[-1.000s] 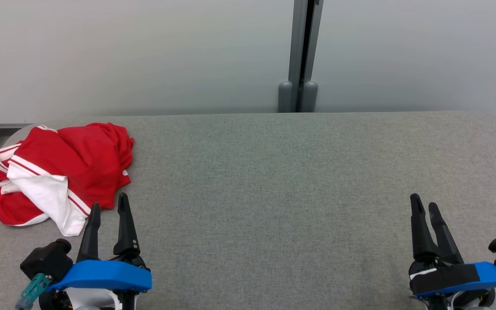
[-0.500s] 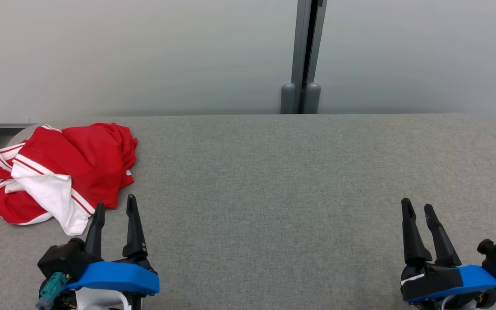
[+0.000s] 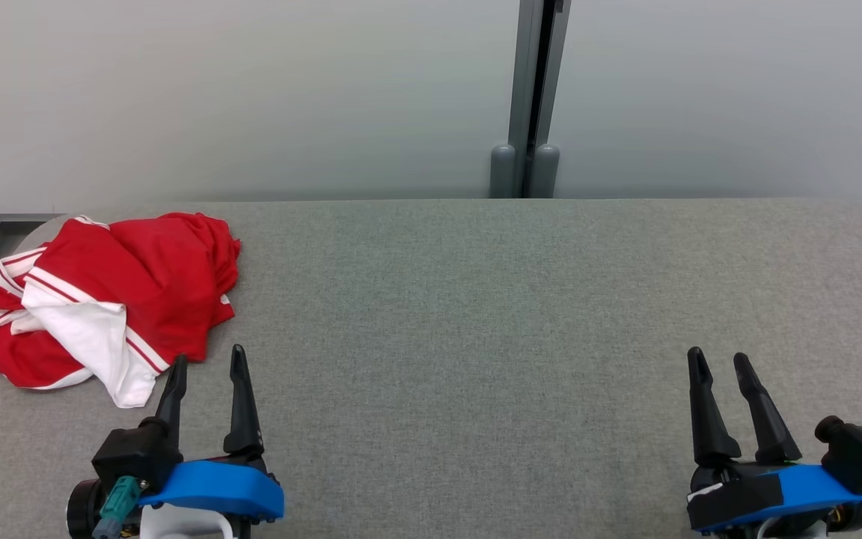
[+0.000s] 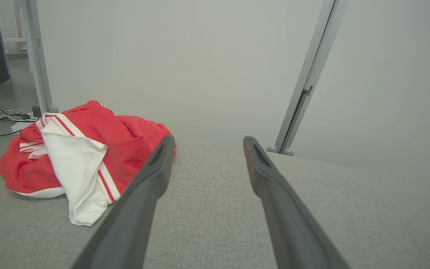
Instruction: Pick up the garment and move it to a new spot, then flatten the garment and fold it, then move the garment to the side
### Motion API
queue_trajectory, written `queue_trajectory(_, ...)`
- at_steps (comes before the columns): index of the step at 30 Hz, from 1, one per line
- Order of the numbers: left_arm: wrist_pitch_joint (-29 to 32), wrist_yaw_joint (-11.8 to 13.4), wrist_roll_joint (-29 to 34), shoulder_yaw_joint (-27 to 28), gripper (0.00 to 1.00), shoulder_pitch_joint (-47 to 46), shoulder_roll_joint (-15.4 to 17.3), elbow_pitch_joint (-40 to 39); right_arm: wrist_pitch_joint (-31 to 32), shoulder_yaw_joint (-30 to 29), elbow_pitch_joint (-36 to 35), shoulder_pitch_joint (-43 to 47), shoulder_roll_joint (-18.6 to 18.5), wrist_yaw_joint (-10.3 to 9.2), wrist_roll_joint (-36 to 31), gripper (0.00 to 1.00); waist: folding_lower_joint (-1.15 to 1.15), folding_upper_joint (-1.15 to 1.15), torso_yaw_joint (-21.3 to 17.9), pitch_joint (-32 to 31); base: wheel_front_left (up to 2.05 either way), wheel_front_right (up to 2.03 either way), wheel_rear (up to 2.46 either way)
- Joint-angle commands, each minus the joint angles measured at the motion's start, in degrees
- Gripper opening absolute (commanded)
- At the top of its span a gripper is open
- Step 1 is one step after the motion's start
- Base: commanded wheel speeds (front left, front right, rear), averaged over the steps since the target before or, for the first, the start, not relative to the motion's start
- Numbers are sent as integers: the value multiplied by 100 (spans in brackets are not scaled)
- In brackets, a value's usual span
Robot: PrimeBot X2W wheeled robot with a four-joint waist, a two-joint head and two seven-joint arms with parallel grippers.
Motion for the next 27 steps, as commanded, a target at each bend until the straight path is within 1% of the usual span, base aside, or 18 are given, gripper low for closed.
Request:
queue_trajectory(1, -79, 43, 197, -44, 100, -88, 39, 32, -74, -1, -36, 54, -46, 13, -216, 100, 0, 0, 8, -4, 0, 0, 0)
queue_trajectory(10, -194, 108, 566, -95, 100, -91, 75, 153, -181, -23, -54, 94, -49, 14, -696, 100, 0, 0, 44, -26, 0, 0, 0)
queue_trajectory(20, -192, 165, 871, -160, 100, -86, 109, 51, -285, -93, -72, 117, -51, 15, -1163, 100, 0, 0, 79, 4, 0, 0, 0)
queue_trajectory(24, -137, 195, 966, -182, 100, -52, 123, -27, -324, -127, -64, 124, -52, 15, -1323, 100, 0, 0, 85, 20, 0, 0, 0)
queue_trajectory(27, -72, 208, 892, -170, 100, -29, 123, -95, -322, -139, -54, 114, -51, 15, -1326, 100, 0, 0, 79, 36, 0, 0, 0)
